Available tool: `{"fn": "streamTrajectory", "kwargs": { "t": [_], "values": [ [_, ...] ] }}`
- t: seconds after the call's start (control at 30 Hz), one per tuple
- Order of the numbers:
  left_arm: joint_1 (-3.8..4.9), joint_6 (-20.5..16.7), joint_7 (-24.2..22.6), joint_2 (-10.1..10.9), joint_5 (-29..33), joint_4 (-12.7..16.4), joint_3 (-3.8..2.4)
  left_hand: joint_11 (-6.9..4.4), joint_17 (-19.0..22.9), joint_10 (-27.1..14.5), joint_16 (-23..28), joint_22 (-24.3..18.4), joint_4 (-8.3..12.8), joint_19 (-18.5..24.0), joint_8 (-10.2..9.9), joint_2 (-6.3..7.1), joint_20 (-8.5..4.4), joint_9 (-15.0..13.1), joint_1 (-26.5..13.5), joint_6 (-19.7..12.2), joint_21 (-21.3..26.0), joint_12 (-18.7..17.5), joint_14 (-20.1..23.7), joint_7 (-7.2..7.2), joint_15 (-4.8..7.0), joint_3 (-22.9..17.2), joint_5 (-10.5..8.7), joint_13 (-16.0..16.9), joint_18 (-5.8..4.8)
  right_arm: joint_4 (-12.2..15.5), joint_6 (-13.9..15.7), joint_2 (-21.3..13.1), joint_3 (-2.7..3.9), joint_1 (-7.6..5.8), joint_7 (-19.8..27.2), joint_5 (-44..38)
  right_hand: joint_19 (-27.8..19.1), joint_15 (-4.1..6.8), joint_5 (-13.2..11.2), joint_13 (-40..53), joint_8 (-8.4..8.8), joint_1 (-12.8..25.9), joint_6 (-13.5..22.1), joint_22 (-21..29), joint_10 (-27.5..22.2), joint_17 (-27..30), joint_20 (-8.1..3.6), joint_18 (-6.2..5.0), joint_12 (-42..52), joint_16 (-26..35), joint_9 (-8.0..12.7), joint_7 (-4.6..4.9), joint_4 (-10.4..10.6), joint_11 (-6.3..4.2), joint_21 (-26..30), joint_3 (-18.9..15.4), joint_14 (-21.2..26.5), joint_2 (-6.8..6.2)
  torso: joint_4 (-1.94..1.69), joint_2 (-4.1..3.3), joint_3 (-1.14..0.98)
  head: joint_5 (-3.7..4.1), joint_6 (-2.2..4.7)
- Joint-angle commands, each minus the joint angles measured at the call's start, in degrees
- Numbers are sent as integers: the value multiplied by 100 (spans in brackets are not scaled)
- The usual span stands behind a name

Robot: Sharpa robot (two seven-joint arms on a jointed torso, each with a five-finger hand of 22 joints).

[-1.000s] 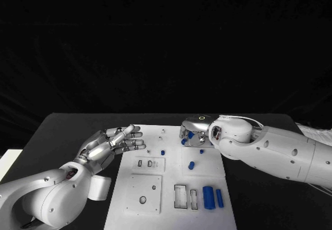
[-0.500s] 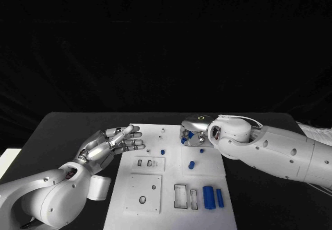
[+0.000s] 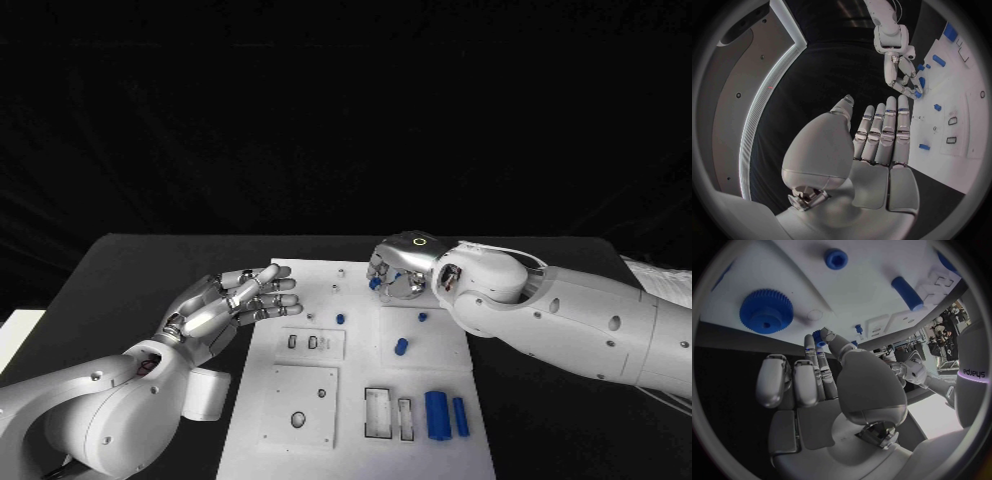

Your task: Assemble the parts on the task board

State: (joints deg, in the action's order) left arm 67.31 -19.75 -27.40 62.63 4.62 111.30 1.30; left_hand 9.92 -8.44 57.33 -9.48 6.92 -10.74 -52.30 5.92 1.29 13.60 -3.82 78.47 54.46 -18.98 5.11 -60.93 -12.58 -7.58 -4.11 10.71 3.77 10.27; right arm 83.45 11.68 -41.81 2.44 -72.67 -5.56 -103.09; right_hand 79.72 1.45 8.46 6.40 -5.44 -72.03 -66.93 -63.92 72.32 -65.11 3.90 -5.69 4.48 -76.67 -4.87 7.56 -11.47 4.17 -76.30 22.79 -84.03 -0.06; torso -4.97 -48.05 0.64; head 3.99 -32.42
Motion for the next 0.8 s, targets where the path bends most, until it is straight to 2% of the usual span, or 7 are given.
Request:
{"fn": "streamTrajectory", "kwargs": {
  "t": [0.03, 0.23, 0.3, 0.37, 0.53, 0.63, 0.8],
  "values": [
    [7, 80, -11, -8, 26, 2, -4, 18, 2, 11, 26, -8, 36, 34, -28, -3, 10, 8, 35, 4, 31, -16, 32, -18, 2, -11, -20, -7, 18, -48, 410, 53, 10, -17, -127, -92, 29, 50, -25, -2, 9, -61, -142, -12, 166, -2, -1, 72, -31, 7, -189, -107, 165, -153, -31, 198, -207, -35, -5, -16, 6, -16, 23],
    [7, 82, -11, -8, 27, 21, -4, 18, 1, 12, 26, -9, 41, 30, -32, -5, 10, 8, 40, 5, 29, -19, 27, -18, 3, -13, -20, -7, 19, -199, 527, 201, 25, -48, -188, -92, 31, 45, -29, 5, 25, -63, -126, -33, 151, -10, 1, 75, -53, 0, -196, -98, 183, -145, -47, 237, -209, -70, -26, -33, 18, -13, 42],
    [7, 82, -13, -6, 27, 29, -4, 18, 1, 12, 26, -9, 41, 30, -32, -5, 10, 8, 40, 5, 29, -19, 27, -18, 3, -13, -20, -7, 19, -252, 567, 264, 29, -64, -204, -95, 30, 43, -31, 7, 29, -61, -123, -35, 149, -9, 2, 76, -57, -1, -198, -96, 188, -143, -50, 244, -209, -81, -12, -38, 11, -31, 51],
    [8, 81, -14, -11, 27, 32, -5, 18, 1, 12, 27, -9, 43, 30, -33, -6, 10, 8, 41, 5, 30, -21, 28, -18, 3, -14, -20, -7, 19, -320, 616, 342, 33, -80, -219, -98, 30, 43, -31, 7, 30, -61, -122, -36, 149, -9, 3, 76, -57, -1, -198, -96, 189, -143, -50, 244, -209, -83, -18, -47, 18, -29, 52],
    [20, 80, -13, -59, 27, 13, -29, 18, 1, 12, 27, -9, 43, 30, -33, -6, 10, 8, 41, 5, 30, -21, 28, -18, 3, -14, -20, -7, 19, -620, 704, 615, 38, -107, -221, -101, 31, 36, -57, 15, 42, -45, -114, -56, 138, -20, 8, 79, -71, -10, -207, -91, 222, -135, -66, 273, -212, -118, -45, -79, 37, 10, 81],
    [27, 81, -12, -76, 27, 12, -41, 18, 1, 12, 27, -9, 43, 30, -33, -6, 10, 8, 41, 5, 30, -21, 28, -18, 3, -14, -20, -7, 19, -771, 703, 754, 38, -111, -211, -102, 30, 34, -69, 17, 46, -40, -111, -60, 133, -15, 10, 79, -74, -9, -209, -90, 234, -134, -70, 281, -211, -127, -59, -93, 31, 17, 91],
    [33, 79, -10, -82, 27, 14, -50, 18, 1, 12, 30, -11, 47, 30, -35, -7, 10, 8, 45, 6, 30, -23, 29, -17, 2, -15, -20, -6, 19, -915, 673, 908, 35, -101, -176, -100, 27, 31, -93, 20, 56, -32, -103, -66, 119, -12, 14, 79, -82, -9, -214, -88, 255, -130, -76, 298, -211, -150, -94, -122, 36, 33, 107]
  ]
}}
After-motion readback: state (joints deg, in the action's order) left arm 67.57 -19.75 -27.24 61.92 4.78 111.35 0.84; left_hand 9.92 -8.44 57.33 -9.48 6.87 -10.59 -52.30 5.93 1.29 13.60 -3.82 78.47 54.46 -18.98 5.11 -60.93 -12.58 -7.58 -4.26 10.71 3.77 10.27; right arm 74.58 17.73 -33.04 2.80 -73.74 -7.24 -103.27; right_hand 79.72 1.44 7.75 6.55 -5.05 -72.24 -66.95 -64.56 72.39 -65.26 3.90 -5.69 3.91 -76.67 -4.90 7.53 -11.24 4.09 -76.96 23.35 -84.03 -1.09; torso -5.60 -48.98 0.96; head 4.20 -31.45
